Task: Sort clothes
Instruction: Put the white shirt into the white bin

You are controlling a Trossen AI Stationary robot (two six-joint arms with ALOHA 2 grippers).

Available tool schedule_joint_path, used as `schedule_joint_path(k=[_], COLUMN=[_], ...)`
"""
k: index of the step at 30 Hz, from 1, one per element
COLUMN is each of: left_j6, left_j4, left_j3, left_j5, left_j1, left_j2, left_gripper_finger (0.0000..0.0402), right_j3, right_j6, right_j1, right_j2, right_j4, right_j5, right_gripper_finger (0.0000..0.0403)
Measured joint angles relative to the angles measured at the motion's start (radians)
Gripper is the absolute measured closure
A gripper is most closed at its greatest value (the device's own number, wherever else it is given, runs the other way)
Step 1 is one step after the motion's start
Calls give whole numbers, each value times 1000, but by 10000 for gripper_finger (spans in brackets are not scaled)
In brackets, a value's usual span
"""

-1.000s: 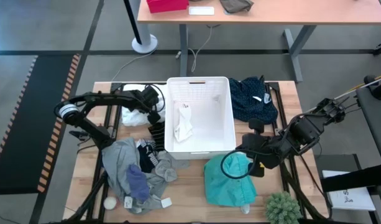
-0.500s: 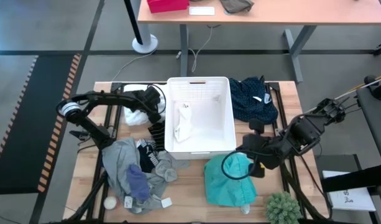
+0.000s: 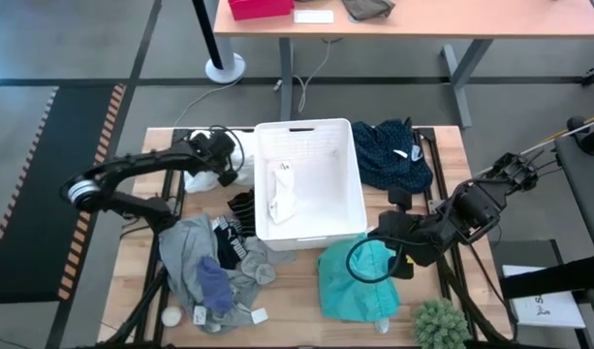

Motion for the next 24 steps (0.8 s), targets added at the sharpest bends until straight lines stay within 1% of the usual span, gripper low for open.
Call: schedule_joint_path(k=[3, 8, 14, 18, 24], left_j6=[-12, -34, -52, -52, -35], left_j4=[-6, -25, -83, -140, -220], left_j3=[0, 1, 30, 102, 263], left_j5=[-5, -9, -46, -57, -65], left_j1=[4, 4, 4, 4, 4], left_j2=[-97, -225, -331, -373, -397], left_gripper_finger=[394, 394, 395, 395, 395], right_j3=[0, 0, 0, 0, 0], right_j6=[-1, -1, -3, -2, -3], right_j1=[0, 0, 0, 0, 0], right_j2=[0, 0, 0, 0, 0], right_j4=[0, 0, 1, 0, 0], right_j5=[0, 0, 0, 0, 4], right_gripper_finger=[403, 403, 403, 403, 403])
